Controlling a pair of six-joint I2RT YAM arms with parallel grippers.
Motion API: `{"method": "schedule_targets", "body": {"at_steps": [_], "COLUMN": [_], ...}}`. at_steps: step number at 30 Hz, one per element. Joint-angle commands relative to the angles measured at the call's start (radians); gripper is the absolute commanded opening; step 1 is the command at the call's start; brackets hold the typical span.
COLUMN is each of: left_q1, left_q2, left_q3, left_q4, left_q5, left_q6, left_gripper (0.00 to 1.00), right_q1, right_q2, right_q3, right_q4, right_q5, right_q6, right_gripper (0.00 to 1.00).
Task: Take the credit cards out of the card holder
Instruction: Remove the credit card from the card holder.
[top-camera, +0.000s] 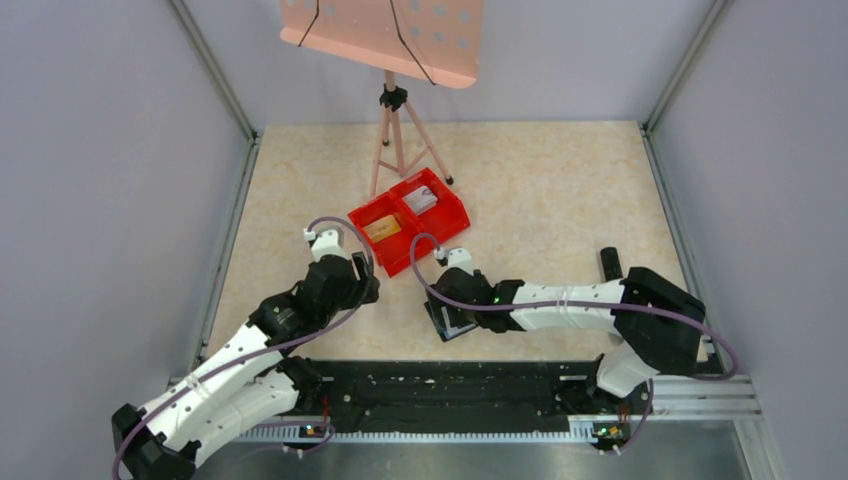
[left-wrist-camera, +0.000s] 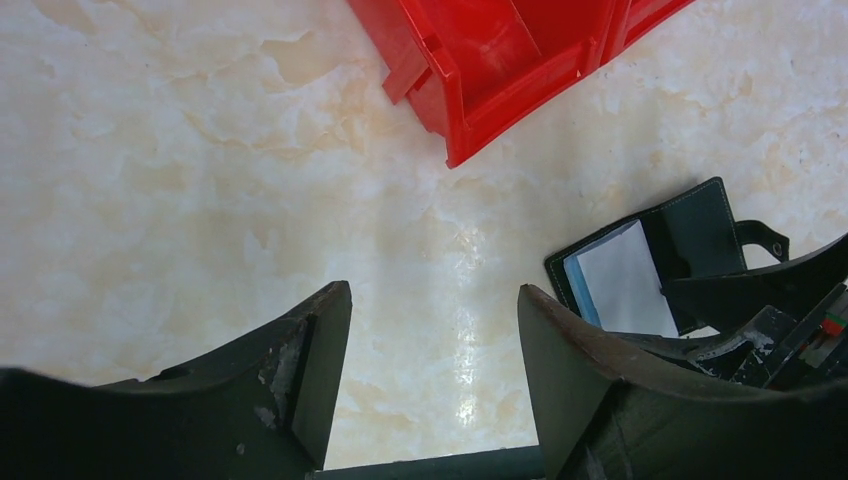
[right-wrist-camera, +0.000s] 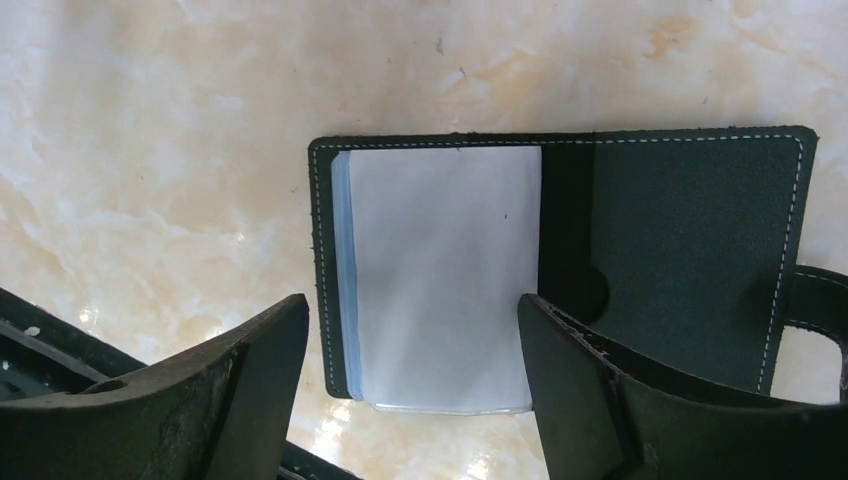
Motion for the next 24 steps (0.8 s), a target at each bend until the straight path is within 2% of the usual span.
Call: {"method": "schedule_targets", "body": {"at_steps": [1,7,14,16,20,24], "left_q1": [-0.002,-0.002,-0.003,-0.002,-0.002,-0.002], "left_q2": [0.005,-0.002,-0.02,-0.014,0.021,0.076], "left_q3": [0.024,0.012,-0.07,-0.08,-0.09,-0.099], "left_q4": [0.015,0.041,0.162,0.183,0.222,0.261], "left_q5": [-0.012,0.052,0.172,0.204,0.294,0.399], "left_q6": [0.036,0.028,-0.009,-0.011,-0.008,-0.011], "left_gripper": [0.67,0.63,0.63,0.63,0.62,0.62], "right_q1": [0.026,0.032,0.031,0.032,0.031,0.022], "right_q2": [0.032,0.053,0.081,0.081,0.055,-0.005], "right_q3": [0.068,0.061,0.056,0.051,0.033,-0.014], "right_q4": [0.014,-0.011,-0.013,-0.011,0.015,0.092], "right_q5": [0.073,0.141,0.158,0.16,0.153,0.104], "right_q6": [-0.009,0.003,0.009,0.01,0.022,0.051], "right_gripper": [0.77,0.68,0.7,0.65,0.45,0.41]}}
